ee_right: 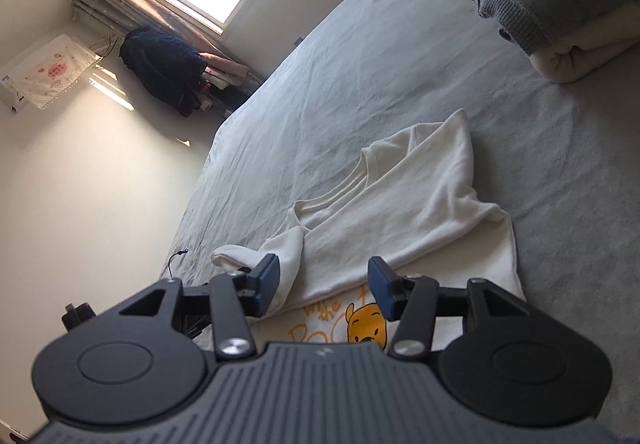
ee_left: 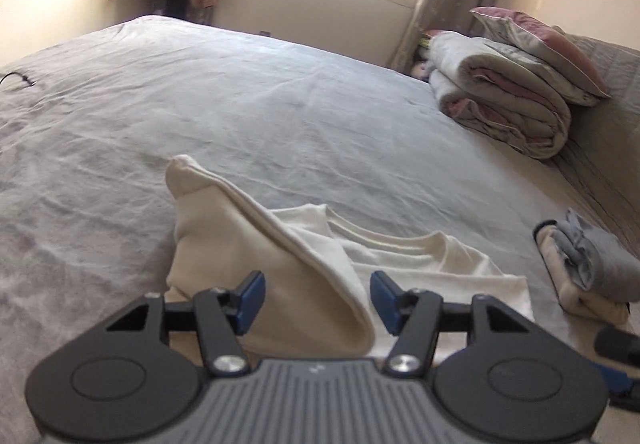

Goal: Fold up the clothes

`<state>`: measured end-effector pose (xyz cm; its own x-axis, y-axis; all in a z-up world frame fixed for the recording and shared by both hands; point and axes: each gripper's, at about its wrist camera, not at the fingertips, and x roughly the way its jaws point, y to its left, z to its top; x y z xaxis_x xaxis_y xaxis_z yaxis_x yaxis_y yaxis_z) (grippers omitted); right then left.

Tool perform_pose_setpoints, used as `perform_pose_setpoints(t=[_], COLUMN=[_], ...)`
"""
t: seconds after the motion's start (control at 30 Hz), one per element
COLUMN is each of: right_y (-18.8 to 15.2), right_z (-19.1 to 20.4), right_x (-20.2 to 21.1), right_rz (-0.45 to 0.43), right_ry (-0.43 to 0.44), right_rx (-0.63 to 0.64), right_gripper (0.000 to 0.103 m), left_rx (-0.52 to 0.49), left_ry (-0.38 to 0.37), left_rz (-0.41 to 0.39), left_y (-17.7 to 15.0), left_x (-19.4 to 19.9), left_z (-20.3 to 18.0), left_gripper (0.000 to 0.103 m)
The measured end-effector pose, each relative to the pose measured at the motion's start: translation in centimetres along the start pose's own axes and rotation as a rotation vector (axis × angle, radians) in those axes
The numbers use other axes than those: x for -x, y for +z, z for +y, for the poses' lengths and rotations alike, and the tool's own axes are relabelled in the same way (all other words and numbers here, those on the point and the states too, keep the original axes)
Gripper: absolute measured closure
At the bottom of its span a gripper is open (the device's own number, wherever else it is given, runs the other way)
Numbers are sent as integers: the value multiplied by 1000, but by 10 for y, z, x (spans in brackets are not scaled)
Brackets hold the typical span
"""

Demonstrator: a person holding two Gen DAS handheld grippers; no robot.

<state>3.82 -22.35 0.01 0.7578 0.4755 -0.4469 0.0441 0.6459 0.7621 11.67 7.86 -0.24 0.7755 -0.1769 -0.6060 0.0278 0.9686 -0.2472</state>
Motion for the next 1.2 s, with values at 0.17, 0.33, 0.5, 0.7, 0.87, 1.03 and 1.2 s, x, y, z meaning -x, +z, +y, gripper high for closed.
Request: perform_pose_setpoints(t=[0.17, 0.33, 0.5, 0.7, 0.87, 1.03, 1.2], right_y=[9, 13, 15, 13, 13, 14, 14], right_z=[-4, -10, -14, -18, -24, -29, -38], right_x=[3, 6, 6, 0, -5, 0, 3], right_rz=[-1, -8, -5, 12, 18, -5, -30], right_ry=[8, 22, 20, -9, -41, -52, -51], right_rx=[-49, -96, -119, -124, -140, -155, -207], right_gripper=[50, 50, 50, 48, 48, 48, 48], left_rx=[65, 70, 84, 76, 47, 13, -46], left_ry=[63, 143, 246, 191, -9, -200, -313], left_rz=[-4, 7, 17, -43, -141, -140, -76], left_y=[23, 41, 47, 47, 45, 33, 18], left_x=[-13, -31, -46, -35, -10, 4, 2], left_z=[4, -1, -2, -12, -34, -61, -88], left_gripper=[44, 45, 65, 99, 99, 99, 99])
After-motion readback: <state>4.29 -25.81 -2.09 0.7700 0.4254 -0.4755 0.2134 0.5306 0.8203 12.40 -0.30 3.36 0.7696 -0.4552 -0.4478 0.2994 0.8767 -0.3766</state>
